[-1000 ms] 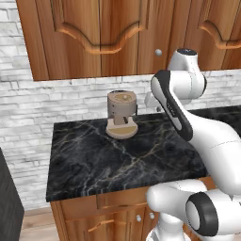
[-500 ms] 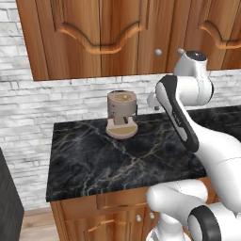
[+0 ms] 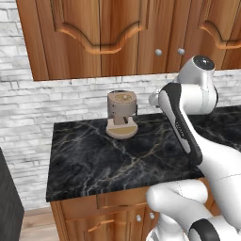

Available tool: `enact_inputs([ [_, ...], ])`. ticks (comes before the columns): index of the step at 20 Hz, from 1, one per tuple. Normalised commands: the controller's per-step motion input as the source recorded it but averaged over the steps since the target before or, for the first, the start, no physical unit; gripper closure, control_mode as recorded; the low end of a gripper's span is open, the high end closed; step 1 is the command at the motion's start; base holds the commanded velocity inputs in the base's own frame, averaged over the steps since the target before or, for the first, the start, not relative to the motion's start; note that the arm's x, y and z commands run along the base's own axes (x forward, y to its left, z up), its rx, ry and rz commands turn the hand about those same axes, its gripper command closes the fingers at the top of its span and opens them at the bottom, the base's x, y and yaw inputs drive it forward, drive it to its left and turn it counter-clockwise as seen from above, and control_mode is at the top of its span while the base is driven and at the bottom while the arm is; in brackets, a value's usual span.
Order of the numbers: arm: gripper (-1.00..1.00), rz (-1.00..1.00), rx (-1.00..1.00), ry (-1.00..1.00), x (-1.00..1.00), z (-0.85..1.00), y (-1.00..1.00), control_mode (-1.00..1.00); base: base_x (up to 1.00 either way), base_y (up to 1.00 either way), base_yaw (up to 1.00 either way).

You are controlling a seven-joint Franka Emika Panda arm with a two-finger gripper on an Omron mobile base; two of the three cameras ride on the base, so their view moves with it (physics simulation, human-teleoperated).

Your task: Open the cabinet, pick the kettle from the cabinet, and place it in the sink.

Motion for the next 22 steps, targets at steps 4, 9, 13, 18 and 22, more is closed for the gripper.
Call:
enact_inputs([
  [4, -1.0, -0.03, 0.0, 0.0, 0.0, 0.27, 0.0, -1.0, 0.0, 0.0, 0.0],
  [9, -1.0, -0.05, 0.0, -0.02, 0.0, 0.3, 0.0, -1.0, 0.0, 0.0, 0.0],
  [13, -1.0, -0.04, 0.0, -0.11, 0.0, 0.31, -0.01, -1.0, 0.0, 0.0, 0.0],
  [18, -1.0, 0.0, 0.0, -0.23, 0.0, 0.23, -0.02, -1.0, 0.0, 0.0, 0.0],
  [22, -1.0, 0.0, 0.0, -0.27, 0.0, 0.17, -0.04, -1.0, 0.0, 0.0, 0.0],
])
